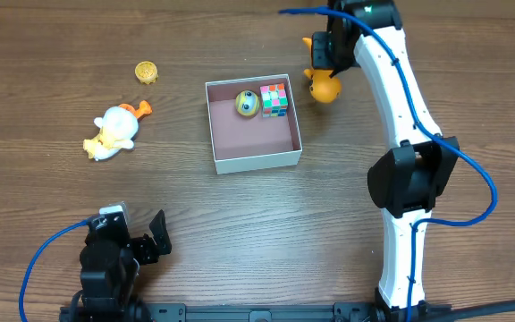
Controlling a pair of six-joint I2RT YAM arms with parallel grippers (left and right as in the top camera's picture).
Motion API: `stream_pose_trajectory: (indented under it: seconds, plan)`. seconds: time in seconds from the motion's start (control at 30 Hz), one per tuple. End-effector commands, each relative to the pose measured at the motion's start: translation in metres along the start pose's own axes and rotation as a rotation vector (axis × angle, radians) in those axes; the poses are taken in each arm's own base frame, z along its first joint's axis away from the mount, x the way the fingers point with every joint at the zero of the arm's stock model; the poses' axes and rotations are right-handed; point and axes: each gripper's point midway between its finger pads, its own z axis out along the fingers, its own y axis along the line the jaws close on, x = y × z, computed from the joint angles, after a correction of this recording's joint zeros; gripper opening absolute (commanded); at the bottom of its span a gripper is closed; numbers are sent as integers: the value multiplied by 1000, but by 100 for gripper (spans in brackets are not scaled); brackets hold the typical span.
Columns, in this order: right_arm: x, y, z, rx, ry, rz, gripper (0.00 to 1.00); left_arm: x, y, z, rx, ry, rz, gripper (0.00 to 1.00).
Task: Pack container
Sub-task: 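Grasp the orange plush toy and carry it left over the box, then lower the orange plush into the box and open the right gripper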
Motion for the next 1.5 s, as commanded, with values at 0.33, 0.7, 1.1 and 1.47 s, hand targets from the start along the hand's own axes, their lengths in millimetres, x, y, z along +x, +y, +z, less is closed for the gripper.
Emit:
stream_pose_trajectory:
  seconds: [0.33, 0.7, 1.1, 1.47]
  plan:
    - [-13, 13, -101, -47, -124, -94, 4, 2, 1, 2, 0, 0, 15, 100]
    - [42, 116, -118, -452, -44, -624, 4, 2, 1, 2, 0, 0, 15, 100]
    - [91, 153, -91, -649, 53, -955, 4, 2, 1, 2, 0, 0, 15, 100]
    - [147, 158, -54, -875, 188, -1104, 4, 2, 1, 2, 0, 0, 15, 100]
